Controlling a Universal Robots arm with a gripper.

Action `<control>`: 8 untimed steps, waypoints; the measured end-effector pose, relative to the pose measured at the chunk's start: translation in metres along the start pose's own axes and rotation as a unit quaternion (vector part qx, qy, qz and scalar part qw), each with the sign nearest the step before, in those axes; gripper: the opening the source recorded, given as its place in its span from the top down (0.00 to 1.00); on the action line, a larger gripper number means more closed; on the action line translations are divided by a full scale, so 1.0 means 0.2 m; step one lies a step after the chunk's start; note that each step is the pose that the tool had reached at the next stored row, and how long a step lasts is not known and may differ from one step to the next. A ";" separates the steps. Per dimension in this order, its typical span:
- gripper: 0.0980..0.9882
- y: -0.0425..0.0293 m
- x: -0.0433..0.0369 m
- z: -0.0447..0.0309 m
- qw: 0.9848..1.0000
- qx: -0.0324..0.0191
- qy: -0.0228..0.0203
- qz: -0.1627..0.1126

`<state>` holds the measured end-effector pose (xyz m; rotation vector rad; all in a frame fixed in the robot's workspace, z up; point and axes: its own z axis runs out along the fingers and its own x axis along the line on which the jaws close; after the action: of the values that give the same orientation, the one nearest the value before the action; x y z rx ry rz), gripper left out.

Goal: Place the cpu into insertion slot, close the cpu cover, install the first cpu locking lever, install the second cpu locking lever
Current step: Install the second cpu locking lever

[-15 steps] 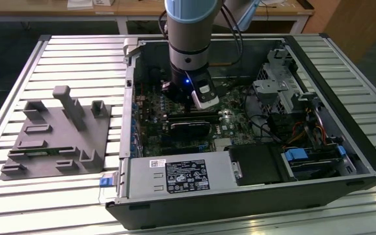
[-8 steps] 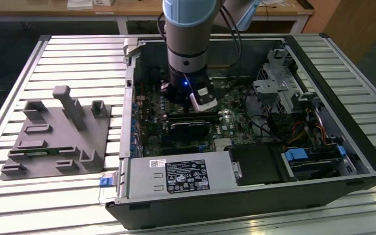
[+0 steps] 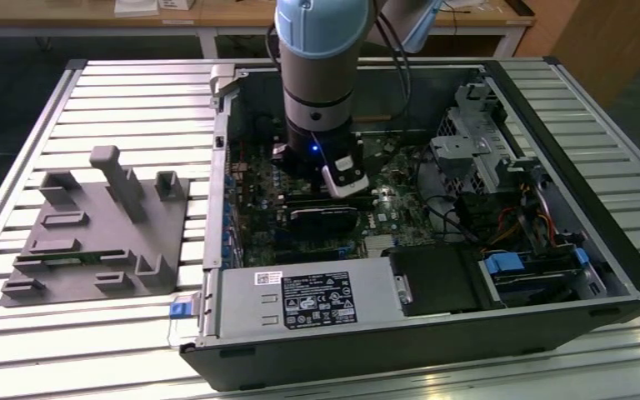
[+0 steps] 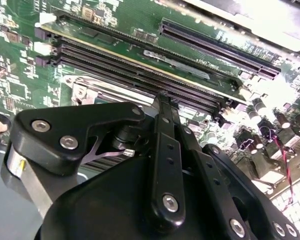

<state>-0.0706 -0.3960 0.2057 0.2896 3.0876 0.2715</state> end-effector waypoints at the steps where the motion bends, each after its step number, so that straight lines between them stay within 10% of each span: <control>1: 0.99 -0.003 0.006 0.002 1.000 -0.003 0.001 0.000; 8: 0.99 -0.024 0.043 0.020 1.000 -0.019 0.004 0.001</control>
<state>-0.0798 -0.3983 0.2009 0.2904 3.0853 0.3328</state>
